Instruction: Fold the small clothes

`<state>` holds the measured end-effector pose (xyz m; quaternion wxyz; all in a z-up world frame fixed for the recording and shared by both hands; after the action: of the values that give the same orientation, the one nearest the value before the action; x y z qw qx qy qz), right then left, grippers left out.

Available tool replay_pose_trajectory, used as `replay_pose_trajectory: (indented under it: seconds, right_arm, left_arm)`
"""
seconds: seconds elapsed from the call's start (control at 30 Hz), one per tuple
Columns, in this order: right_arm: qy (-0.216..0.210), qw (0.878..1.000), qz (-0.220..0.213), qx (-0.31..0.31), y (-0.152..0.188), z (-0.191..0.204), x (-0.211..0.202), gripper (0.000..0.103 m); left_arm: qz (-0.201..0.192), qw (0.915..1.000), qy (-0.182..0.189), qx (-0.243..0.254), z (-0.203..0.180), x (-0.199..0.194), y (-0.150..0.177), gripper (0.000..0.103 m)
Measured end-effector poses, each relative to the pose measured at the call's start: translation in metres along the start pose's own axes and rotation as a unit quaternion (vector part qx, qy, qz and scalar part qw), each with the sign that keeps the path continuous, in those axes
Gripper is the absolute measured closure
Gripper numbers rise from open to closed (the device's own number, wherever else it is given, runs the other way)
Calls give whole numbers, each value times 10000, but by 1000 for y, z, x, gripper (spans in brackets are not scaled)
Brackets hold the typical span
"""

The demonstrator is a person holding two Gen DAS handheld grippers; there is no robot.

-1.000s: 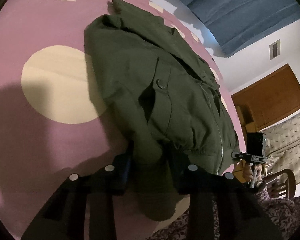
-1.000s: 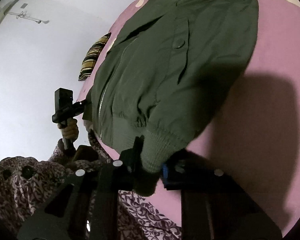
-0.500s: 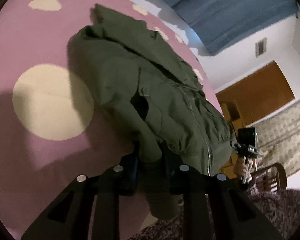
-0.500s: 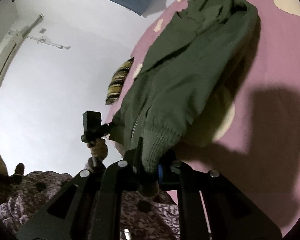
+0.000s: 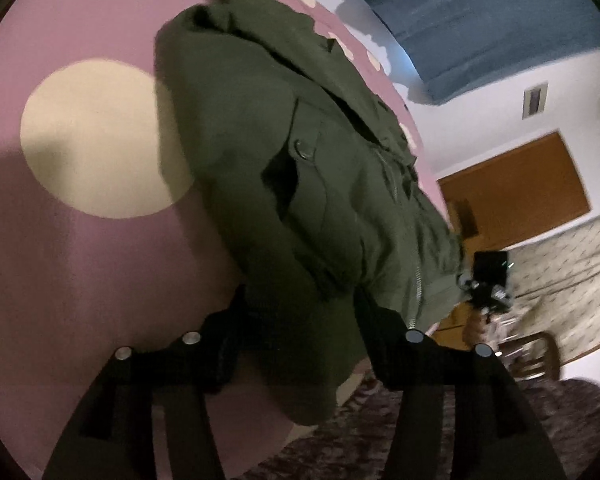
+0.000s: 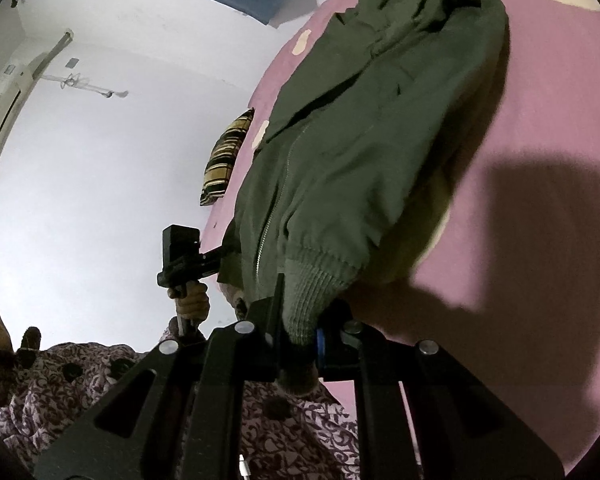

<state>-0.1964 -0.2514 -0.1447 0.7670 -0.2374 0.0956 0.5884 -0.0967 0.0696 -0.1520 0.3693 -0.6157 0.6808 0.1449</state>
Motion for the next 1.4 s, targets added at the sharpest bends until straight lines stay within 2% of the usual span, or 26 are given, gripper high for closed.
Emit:
replay_pose_trajectory:
  seconds: [0.03, 0.07, 0.1, 0.2, 0.27, 0.37, 0.43, 0.6, 0.87, 0.97, 1.13, 1.27, 1.4]
  right_arm:
    - [7, 10000, 28, 33, 1, -2, 1, 91]
    - [38, 10000, 44, 68, 2, -4, 2, 91]
    - [64, 9999, 43, 87, 0, -4, 5, 91]
    - [91, 10000, -5, 36, -6, 1, 7, 91]
    - [-45, 9999, -118, 49, -8, 7, 3, 92]
    - [-277, 9990, -327, 96, -17, 14, -4, 92]
    - [-467, 9977, -476, 116, -24, 21, -10, 92]
    - [-824, 9915, -1008, -2, -60, 45, -36, 92]
    - [-1170, 9801, -1598, -125, -154, 63, -59, 92]
    - [-1269, 9768, -1722, 54, -195, 55, -58, 92]
    - [-1288, 9736, -1814, 500, -252, 20, -45, 92]
    - [-1011, 9718, -1821, 1103, -292, -34, -27, 92]
    - [-682, 9663, -1766, 1744, -311, -92, -7, 92]
  left_arm:
    - [-16, 9999, -90, 70, -1, 1, 0, 51]
    - [-38, 9996, -250, 108, -1, 2, 0, 64]
    - [-9, 9991, -411, 138, 2, 2, -1, 68]
    - [-40, 9996, -273, 23, 2, -2, -3, 77]
    - [-116, 9999, -98, -1, -6, -6, -10, 80]
    - [-418, 9978, 503, -129, -19, -21, -22, 82]
    - [-671, 9939, 855, -165, -32, -36, -35, 82]
    - [-1193, 9831, 1369, -213, -59, -63, -76, 86]
    - [-1628, 9716, 1674, -381, -65, -70, -173, 88]
    - [-1654, 9723, 1582, -466, -56, -59, -219, 88]
    - [-1495, 9775, 1257, -795, -27, -30, -270, 88]
    - [-1262, 9830, 751, -1100, 8, 3, -299, 88]
    - [-981, 9849, 392, -1369, 43, 34, -317, 88]
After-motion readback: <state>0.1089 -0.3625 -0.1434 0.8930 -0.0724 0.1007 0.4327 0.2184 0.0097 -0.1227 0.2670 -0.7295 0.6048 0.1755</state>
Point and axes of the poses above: each gripper's, at about its wrist camera, not at the fingertips, and x roughly the way its jaws point, z to its left, y to its underside, the point moved 10 cm from there along x, roughly the way its jaws point, and after that the axes turned 7 degrees about z, right-handed, at the moved point
